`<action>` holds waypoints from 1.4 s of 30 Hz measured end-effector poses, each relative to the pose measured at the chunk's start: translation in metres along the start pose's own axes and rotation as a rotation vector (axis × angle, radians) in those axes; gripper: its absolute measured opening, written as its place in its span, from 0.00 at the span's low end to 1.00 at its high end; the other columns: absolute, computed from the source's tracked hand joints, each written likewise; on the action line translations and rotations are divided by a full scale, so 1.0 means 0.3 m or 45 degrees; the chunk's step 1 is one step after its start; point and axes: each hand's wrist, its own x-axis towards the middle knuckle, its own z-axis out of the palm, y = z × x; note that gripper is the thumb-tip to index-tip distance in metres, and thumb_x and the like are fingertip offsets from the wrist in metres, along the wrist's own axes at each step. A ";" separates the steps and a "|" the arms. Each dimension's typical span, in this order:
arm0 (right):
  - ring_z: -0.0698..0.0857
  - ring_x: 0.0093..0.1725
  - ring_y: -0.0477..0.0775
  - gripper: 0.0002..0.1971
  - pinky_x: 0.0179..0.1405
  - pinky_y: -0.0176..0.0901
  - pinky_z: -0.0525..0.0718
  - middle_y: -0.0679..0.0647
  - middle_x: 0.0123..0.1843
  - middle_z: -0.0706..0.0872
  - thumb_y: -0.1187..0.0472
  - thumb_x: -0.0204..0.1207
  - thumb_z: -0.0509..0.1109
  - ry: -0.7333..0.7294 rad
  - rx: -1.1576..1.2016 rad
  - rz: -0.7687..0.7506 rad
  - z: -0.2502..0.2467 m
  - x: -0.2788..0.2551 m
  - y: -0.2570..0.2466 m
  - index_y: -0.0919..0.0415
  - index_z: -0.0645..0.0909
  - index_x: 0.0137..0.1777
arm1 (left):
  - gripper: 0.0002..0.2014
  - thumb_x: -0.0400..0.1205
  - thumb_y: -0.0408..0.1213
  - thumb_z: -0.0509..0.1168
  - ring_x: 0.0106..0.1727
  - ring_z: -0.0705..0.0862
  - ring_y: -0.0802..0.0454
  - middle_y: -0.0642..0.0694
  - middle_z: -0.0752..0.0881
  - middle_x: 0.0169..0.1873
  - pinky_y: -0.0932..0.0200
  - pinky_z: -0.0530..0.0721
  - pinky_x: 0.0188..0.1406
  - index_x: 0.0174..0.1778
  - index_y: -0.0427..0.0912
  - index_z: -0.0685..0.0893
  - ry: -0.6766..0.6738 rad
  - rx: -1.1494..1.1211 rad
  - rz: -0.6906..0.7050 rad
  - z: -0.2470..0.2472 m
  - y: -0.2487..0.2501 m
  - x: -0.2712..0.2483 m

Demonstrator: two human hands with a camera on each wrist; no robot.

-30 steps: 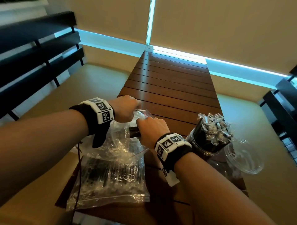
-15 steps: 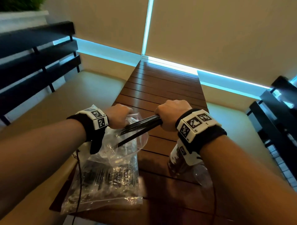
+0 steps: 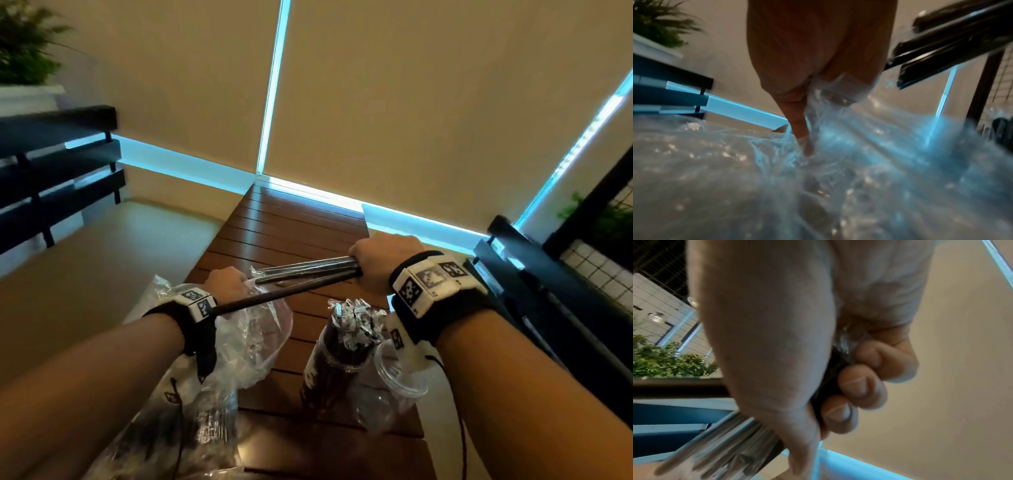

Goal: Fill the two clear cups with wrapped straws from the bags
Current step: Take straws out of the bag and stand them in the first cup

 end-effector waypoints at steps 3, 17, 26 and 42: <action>0.87 0.44 0.58 0.05 0.43 0.47 0.85 0.52 0.45 0.87 0.53 0.76 0.67 -0.150 0.218 0.029 0.091 0.030 -0.022 0.50 0.83 0.47 | 0.14 0.83 0.45 0.66 0.52 0.87 0.40 0.41 0.88 0.52 0.51 0.86 0.50 0.56 0.39 0.86 0.000 0.061 0.103 0.007 0.050 -0.014; 0.83 0.38 0.53 0.07 0.34 0.40 0.75 0.50 0.41 0.85 0.50 0.75 0.69 0.026 0.835 0.184 0.168 0.068 -0.065 0.49 0.76 0.39 | 0.44 0.63 0.68 0.76 0.74 0.76 0.55 0.49 0.80 0.73 0.44 0.73 0.77 0.73 0.51 0.78 -0.435 -0.849 0.418 -0.167 0.256 -0.217; 0.87 0.47 0.61 0.08 0.41 0.48 0.80 0.52 0.45 0.87 0.55 0.76 0.67 0.584 1.347 0.264 0.073 0.027 -0.226 0.48 0.75 0.54 | 0.12 0.78 0.36 0.75 0.40 0.85 0.50 0.45 0.83 0.33 0.57 0.87 0.42 0.51 0.37 0.81 0.178 -2.029 0.132 -0.356 0.523 -0.193; 0.85 0.59 0.48 0.21 0.64 0.54 0.81 0.49 0.58 0.87 0.45 0.83 0.50 1.173 2.153 0.063 -0.261 -0.187 0.085 0.49 0.82 0.62 | 0.11 0.78 0.34 0.72 0.32 0.80 0.56 0.51 0.84 0.33 0.65 0.70 0.31 0.41 0.54 0.77 0.722 -0.302 0.644 -0.318 0.462 -0.354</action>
